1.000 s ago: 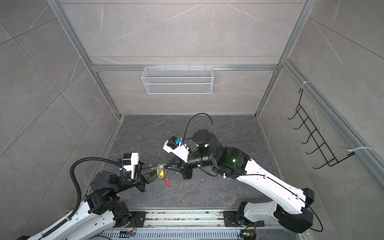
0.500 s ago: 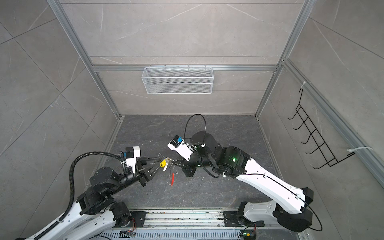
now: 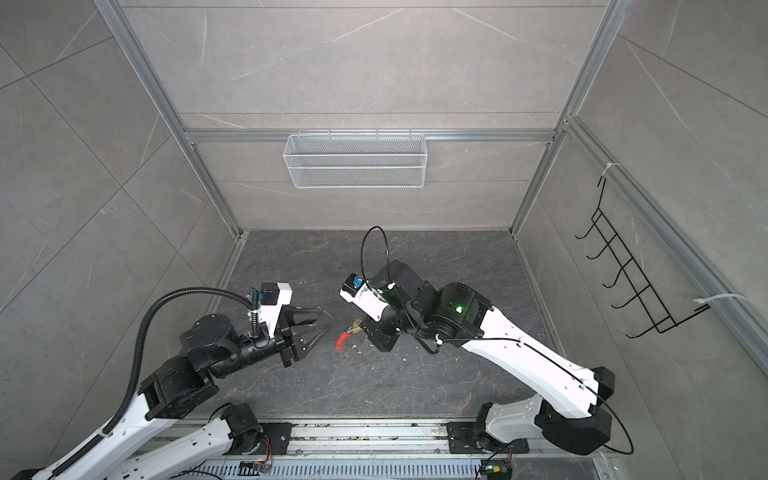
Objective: Remove the keys from the keyring
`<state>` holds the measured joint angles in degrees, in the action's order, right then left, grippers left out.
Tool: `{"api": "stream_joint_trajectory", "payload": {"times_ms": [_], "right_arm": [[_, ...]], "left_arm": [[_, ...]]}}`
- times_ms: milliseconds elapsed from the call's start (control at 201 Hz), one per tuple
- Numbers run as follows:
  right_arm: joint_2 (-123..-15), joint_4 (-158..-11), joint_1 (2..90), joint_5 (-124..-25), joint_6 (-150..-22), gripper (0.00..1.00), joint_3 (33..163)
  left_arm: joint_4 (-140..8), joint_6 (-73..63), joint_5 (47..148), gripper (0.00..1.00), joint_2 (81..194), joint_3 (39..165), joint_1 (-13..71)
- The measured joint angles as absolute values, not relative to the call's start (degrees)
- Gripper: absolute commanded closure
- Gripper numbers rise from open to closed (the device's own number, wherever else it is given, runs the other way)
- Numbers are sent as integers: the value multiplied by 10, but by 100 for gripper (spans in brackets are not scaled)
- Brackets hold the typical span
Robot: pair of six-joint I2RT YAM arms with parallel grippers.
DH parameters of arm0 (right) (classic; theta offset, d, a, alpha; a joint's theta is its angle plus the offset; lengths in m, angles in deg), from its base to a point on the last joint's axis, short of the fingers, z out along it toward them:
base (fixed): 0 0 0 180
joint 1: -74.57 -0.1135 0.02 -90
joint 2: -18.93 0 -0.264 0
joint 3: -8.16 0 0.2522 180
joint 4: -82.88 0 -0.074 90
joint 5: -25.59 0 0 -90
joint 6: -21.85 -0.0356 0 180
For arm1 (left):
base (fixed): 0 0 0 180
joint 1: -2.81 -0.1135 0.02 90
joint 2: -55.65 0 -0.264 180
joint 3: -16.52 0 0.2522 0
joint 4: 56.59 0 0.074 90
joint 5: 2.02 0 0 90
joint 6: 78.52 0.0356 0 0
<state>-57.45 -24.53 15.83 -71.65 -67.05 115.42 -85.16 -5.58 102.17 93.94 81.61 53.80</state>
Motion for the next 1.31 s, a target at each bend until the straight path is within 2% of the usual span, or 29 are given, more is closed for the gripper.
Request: {"api": "stream_joint_trajectory", "payload": {"times_ms": [279,682,792,927,1191,1310], "right_arm": [[-534,-247,159,-841,-612,100,1135],[-533,-264,176,-952,-590,100,1118],[-533,-266,181,-962,-591,100,1111],[-533,-272,185,-970,-591,100,1109],[-529,-286,197,-981,-592,100,1100],[-524,-294,199,-983,-595,100,1094]], "left_arm": [[-851,-23,1138,52,950,815,538],[-849,-13,1196,57,986,815,538],[-844,-13,1206,69,989,815,538],[-836,-13,1218,74,988,815,538],[-823,-14,1236,97,987,815,538],[-821,-14,1237,100,986,815,538]]}}
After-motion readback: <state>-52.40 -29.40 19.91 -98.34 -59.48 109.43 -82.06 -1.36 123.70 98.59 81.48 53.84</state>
